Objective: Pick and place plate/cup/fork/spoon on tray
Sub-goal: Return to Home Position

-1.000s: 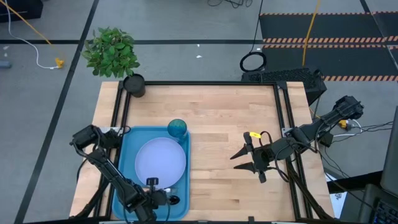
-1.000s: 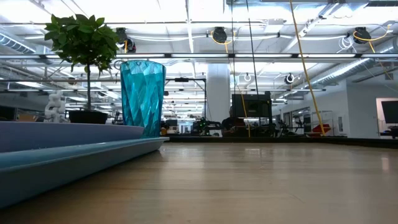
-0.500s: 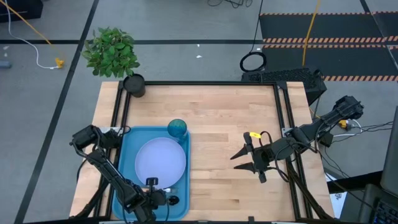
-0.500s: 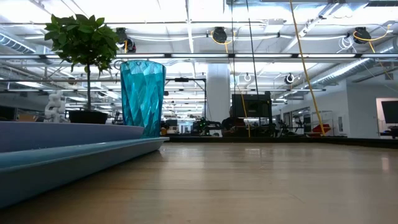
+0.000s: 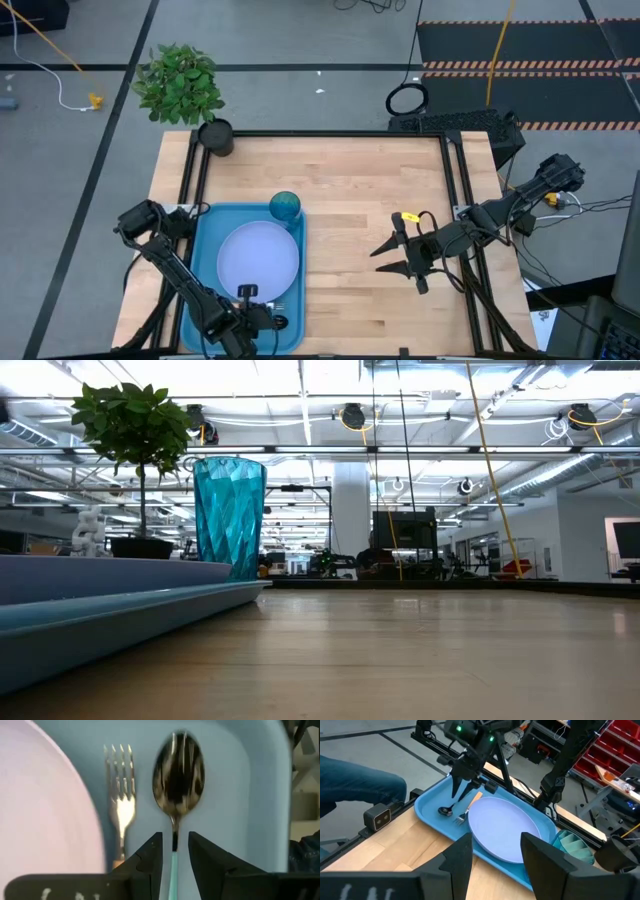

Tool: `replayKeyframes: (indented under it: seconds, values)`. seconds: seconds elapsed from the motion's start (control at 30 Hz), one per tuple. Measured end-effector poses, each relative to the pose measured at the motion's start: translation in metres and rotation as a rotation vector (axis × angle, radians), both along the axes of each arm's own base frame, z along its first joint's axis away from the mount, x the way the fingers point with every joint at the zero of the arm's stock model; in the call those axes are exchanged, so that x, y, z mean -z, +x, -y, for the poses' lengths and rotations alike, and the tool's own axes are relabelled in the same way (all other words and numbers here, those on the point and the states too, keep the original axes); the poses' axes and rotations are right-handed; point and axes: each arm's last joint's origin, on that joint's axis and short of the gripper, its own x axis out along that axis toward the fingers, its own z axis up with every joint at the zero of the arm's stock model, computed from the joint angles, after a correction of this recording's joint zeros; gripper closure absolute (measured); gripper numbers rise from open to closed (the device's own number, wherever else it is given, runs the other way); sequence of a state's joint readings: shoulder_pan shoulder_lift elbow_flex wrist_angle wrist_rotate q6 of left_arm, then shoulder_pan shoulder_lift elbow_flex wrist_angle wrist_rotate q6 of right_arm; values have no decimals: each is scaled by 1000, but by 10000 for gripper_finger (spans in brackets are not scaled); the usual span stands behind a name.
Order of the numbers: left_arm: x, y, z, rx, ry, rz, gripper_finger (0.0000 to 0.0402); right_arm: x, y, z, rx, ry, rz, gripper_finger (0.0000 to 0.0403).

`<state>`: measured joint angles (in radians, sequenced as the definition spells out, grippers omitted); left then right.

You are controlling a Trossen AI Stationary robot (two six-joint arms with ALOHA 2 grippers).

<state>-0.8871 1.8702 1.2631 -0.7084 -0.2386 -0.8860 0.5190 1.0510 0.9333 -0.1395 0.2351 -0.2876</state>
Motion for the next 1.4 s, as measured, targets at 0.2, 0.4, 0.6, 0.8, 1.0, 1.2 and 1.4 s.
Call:
replayKeyframes:
  seconds: [0.2, 0.4, 0.6, 0.8, 1.0, 1.2, 1.4]
  values:
    - [-42, 23, -9, 26, 124, 42, 305, -1, 1, 2, 51, -27, 21, 244]
    - [-82, 52, -28, 131, 482, 272, 305, -4, -4, 6, 94, -40, 26, 278]
    - [-105, 59, -85, 77, 645, 300, 305, -7, -19, 14, 99, -51, -13, 349]
    - [-110, 35, -155, -64, 633, 348, 305, -2, -37, 25, 108, -78, -81, 400]
    - [-111, 4, -185, -2, 557, 591, 305, 8, -57, 38, 132, -60, -6, 397]
    - [-103, -30, -213, 109, 451, 797, 305, 17, -73, 59, 198, -56, 83, 402]
    - [-95, -61, -233, 100, 380, 929, 305, 29, -82, 76, 281, -54, 120, 402]
